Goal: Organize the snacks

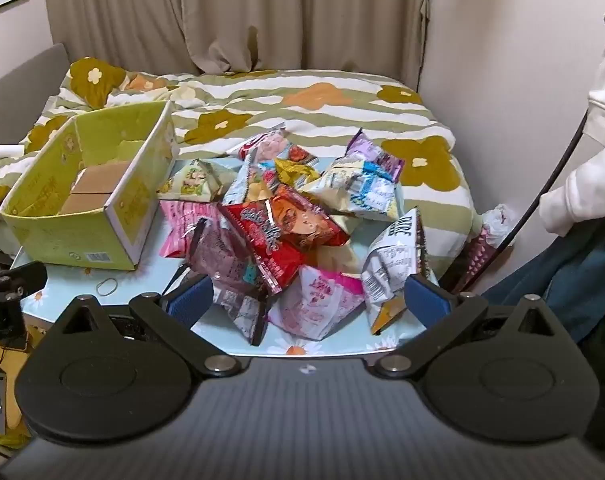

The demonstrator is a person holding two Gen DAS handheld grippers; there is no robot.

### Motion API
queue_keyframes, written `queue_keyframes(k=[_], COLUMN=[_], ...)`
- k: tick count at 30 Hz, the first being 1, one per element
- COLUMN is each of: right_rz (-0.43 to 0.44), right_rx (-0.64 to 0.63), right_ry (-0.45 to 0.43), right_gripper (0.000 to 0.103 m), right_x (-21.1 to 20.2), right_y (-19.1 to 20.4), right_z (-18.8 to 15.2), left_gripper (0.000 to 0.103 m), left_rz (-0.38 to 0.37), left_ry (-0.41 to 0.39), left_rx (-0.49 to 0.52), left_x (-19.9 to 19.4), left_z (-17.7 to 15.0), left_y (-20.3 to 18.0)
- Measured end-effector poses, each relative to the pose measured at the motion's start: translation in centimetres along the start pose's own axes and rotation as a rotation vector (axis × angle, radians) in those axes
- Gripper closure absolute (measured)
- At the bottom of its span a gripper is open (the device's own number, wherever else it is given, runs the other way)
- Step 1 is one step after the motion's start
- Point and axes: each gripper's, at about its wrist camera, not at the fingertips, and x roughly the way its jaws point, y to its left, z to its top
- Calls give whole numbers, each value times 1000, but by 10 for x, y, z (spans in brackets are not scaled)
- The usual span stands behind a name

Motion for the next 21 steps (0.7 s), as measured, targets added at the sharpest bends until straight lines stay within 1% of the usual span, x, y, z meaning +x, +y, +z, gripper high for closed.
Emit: queue_keyframes(k=[2, 3, 9, 11, 21], right_rz=[1, 22, -1, -14, -8], right_rx=[6, 29, 24, 20, 18], right_ry=[2, 8, 2, -6, -6], right_gripper=[0, 0, 0, 0, 0], right_x=[-3, -2, 5, 0, 1], right_y=[3, -7, -17, -12, -12], right_z=[-1, 1, 0, 0, 1], left_gripper=[0, 0, 0, 0, 0], left_rz=[-12, -4, -8, -4, -7], left_ry=[-1, -23, -29, -28, -23], left_rx=[-7, 5, 5, 5, -3], left_x=[1, -1, -4, -4, -1], left_z=[2, 0, 2, 2, 2], left_y=[0, -2, -6, -7, -3])
